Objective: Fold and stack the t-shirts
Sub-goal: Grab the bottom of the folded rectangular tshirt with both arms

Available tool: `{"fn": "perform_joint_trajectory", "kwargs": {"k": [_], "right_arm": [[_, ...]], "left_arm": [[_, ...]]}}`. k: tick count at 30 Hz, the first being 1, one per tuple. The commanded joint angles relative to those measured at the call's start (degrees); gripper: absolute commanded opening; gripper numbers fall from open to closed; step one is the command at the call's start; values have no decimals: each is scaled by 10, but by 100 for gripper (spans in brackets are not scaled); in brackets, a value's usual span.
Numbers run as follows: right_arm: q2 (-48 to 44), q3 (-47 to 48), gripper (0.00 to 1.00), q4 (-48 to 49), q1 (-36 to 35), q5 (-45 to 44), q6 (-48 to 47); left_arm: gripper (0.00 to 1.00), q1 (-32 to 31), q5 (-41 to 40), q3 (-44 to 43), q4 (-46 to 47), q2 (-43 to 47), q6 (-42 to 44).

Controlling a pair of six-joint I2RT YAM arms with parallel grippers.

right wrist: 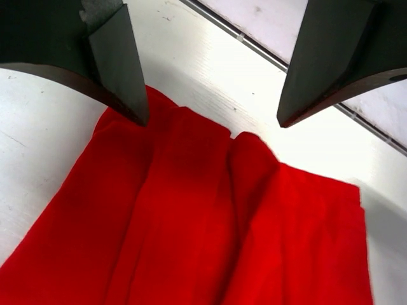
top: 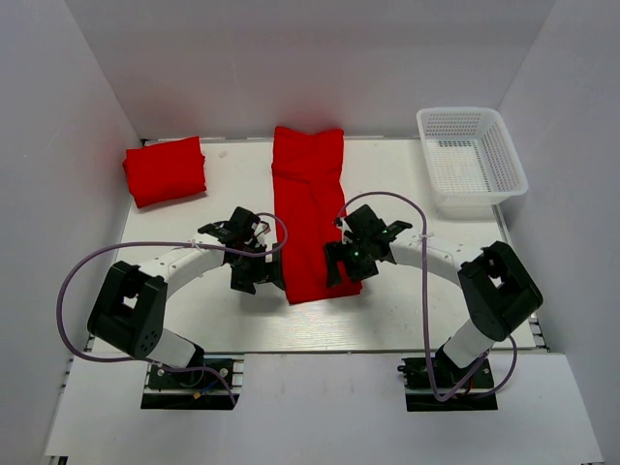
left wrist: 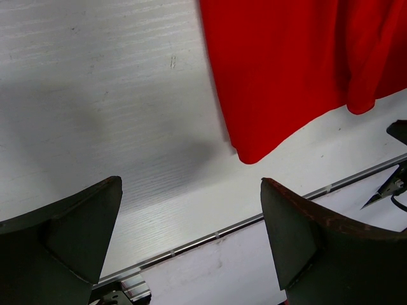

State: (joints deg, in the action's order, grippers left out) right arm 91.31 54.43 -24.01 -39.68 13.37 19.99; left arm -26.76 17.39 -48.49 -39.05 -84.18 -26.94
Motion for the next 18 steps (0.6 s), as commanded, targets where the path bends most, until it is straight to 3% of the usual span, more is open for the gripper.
{"fn": "perform_joint_trajectory", "kwargs": {"k": [1,3,6,7,9,10,12,18], "right_arm": [[16,9,85,1,7,1,11],[19,9,80,1,11,2,14],[18,8,57,4,14,3,16],[18,8,41,3,14,2,18],[17,9,27,1,16,4,17],[16,9,15,3,18,11,16],[13,11,2,4,19,17,11],[2,5,0,19,17,53,-9]], "left_arm": [[100,-2,4,-22,-2,4,7],[100,-2,-2,-22,-2,4,7],[100,-2,-2,-22,-2,4,7],[100,-2,-2,-22,-2,9,7],[100,-2,-2,-22,-2,9,7],[100,-2,-2,-22,-2,9,7],[100,-2,-2,-17,-2,9,7],[100,-2,-12,-17,-8,22,7]]}}
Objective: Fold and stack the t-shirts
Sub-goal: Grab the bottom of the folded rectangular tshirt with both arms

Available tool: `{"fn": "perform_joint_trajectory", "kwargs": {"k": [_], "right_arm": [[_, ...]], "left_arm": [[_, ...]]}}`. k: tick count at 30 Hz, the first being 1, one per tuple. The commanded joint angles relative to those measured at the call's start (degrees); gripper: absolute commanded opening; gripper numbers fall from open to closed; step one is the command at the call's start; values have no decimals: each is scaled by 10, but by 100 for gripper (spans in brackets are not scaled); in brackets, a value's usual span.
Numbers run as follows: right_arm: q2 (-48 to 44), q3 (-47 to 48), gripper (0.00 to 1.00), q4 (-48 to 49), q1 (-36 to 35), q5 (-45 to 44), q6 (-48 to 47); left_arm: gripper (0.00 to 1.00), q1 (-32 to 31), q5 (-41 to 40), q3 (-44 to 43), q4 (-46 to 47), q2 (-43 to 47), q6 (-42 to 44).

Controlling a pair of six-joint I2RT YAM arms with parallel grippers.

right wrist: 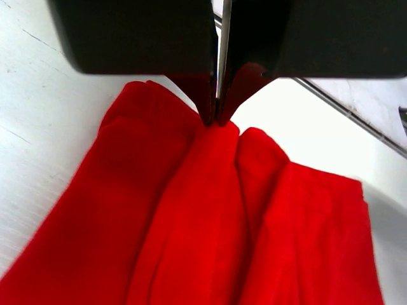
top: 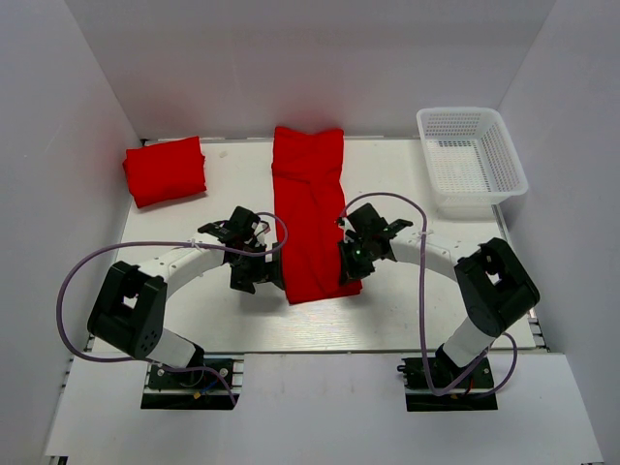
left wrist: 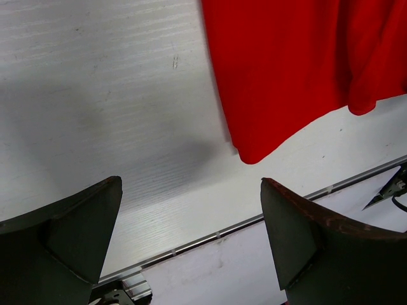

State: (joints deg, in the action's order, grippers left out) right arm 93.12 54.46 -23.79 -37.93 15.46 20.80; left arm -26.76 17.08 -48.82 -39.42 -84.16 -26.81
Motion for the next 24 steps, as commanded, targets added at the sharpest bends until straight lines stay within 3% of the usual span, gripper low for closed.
{"fn": "perform_joint_trajectory", "kwargs": {"k": [1,11,17,24], "right_arm": [[-17,6,0,17,-2,37,-29],[-11,51,0,28,-15,84,-103],[20,100,0,-6,-42,125,-195],[49,122,0,-35,-67,138,-237]], "left_arm": [[100,-2,-9,-14,-4,22,5],[100,-2,-9,-8,-4,22,5],[100,-2,-4,-8,1,16,5],[100,-2,-4,-8,7,11,5]]}}
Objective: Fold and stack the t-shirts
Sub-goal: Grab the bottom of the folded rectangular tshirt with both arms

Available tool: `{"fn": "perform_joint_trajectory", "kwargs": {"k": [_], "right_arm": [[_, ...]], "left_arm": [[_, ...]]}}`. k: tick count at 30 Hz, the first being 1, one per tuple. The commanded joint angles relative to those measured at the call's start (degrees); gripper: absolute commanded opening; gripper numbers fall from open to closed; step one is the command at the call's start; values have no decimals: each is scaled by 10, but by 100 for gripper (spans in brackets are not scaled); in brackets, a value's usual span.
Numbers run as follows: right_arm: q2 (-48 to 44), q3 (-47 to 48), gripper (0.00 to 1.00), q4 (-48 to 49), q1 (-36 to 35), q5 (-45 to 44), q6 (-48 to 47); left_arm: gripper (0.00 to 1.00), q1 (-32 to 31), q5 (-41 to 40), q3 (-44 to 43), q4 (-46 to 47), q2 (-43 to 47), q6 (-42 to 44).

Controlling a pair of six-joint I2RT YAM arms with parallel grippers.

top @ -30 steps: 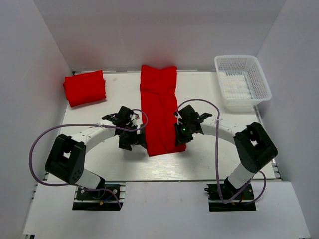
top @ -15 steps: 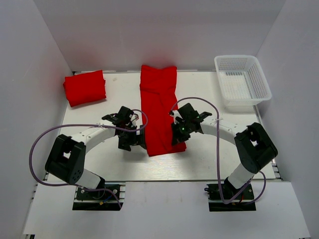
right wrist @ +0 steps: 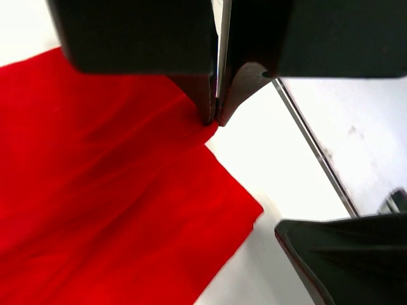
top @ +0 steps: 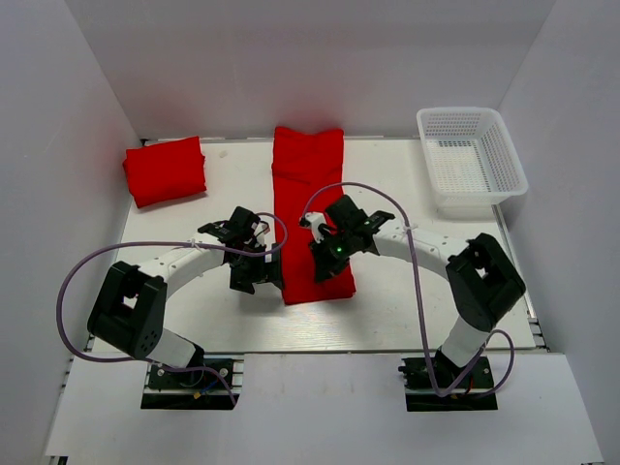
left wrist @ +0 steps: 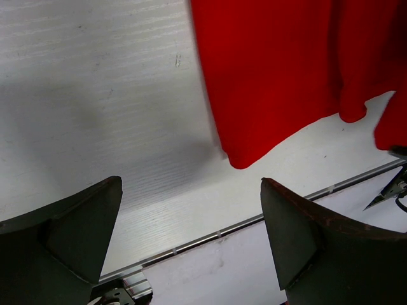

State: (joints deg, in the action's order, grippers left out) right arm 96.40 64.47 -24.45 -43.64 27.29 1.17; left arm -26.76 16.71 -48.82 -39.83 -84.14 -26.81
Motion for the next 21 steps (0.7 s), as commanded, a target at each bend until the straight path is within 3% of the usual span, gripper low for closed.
{"fn": "perform_joint_trajectory", "kwargs": {"k": [1,6,7,10,11,13,14,21], "right_arm": [[20,24,0,-34,-14,17,-44],[43,34,0,-60,-25,0,-52],[46,34,15,-59,-25,2,-50],[41,29,28,-41,-29,30,-46],[41,27,47,-23,-30,36,-44],[35,29,61,-13,-34,50,-44],[35,27,90,-11,-34,55,-48],[-27,15,90,22,-30,67,-39]], "left_arm": [[100,-2,0,-8,11,6,5],[100,-2,0,-14,5,0,5],[100,-2,0,-14,0,0,5],[100,-2,0,-14,0,0,5],[100,-2,0,-14,0,0,5],[100,-2,0,-14,0,0,5],[100,-2,0,-14,0,0,5],[100,-2,-5,-14,0,0,5]]}}
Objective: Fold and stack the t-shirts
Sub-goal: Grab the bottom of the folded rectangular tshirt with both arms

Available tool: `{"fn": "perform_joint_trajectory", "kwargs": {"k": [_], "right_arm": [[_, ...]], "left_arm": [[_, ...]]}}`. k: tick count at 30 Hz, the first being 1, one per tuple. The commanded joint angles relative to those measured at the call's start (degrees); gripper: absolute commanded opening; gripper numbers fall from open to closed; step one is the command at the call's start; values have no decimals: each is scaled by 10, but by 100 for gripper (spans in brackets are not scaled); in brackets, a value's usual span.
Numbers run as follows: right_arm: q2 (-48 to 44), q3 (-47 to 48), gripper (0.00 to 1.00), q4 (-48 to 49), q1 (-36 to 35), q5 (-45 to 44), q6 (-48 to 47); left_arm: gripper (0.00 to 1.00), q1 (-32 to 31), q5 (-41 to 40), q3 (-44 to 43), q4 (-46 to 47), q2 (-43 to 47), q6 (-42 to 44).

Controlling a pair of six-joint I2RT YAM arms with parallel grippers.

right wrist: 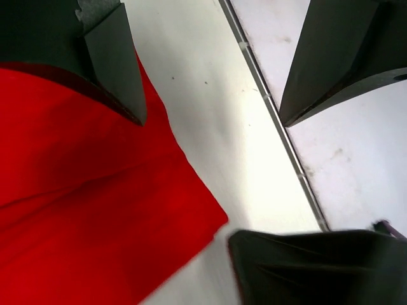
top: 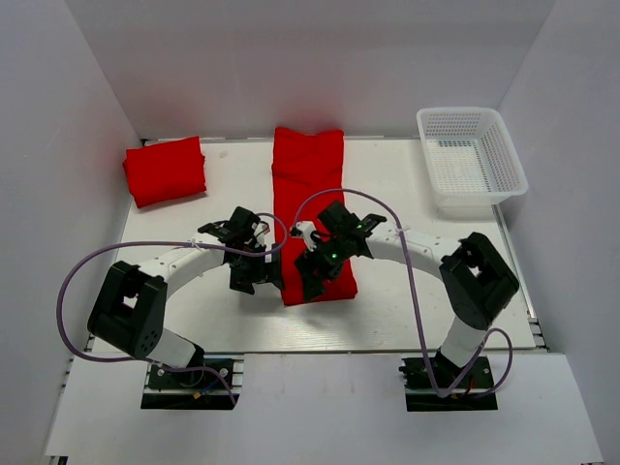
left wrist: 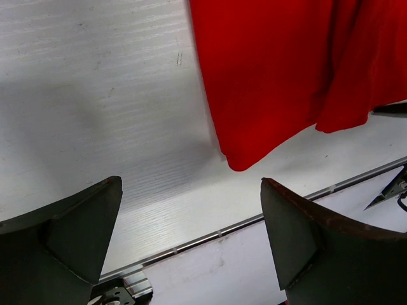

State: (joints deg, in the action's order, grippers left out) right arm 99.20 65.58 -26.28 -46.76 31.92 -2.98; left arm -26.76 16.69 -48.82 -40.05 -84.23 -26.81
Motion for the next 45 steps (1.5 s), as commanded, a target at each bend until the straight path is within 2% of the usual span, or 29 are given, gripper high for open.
{"fn": "perform_joint_trajectory", "kwargs": {"k": [1,4,5,7,8,11,17,28,34,36,38,39,41,42,43,44,45], "right_arm": [[-61,-2,90,44,3,18,9],[-94,-22,90,56,6,-16,42],[-102,-26,90,56,8,-72,61],[-121,-51,90,53,15,-115,96],[-138,-61,90,55,20,-185,127],[-169,-103,90,47,40,-276,192],[-178,-160,90,12,68,-314,273],[-144,-173,90,29,72,-294,270],[-111,-165,90,46,74,-269,257],[-105,-159,81,44,71,-253,250],[-98,-157,68,44,72,-242,247],[-96,-159,56,50,72,-224,245],[-90,-157,44,50,72,-206,243],[-88,-157,31,49,71,-198,243],[-87,-155,22,48,71,-193,243],[-86,-156,15,44,73,-188,246],[-86,-156,1,42,74,-189,247]], "left_arm": [[100,-2,-5,-14,2,1,5],[100,-2,-5,-19,2,-4,5],[100,-2,-5,-19,2,-4,5],[100,-8,-10,-19,2,-4,11],[100,-8,-10,-19,2,-4,11],[100,-27,-42,-31,2,-9,4],[100,-72,-78,-57,-12,-59,-8],[100,-102,-90,-36,16,-91,-35],[94,-112,-95,-21,23,-97,-35],[92,-118,-89,-13,36,-92,-40],[80,-123,-89,-6,44,-92,-47],[76,-123,-79,2,62,-92,-47],[64,-130,-45,19,88,-87,-47],[56,-136,-38,19,97,-87,-47],[48,-136,-38,25,103,-87,-47],[30,-136,-38,25,103,-87,-54],[21,-136,-38,25,97,-87,-54]]}}
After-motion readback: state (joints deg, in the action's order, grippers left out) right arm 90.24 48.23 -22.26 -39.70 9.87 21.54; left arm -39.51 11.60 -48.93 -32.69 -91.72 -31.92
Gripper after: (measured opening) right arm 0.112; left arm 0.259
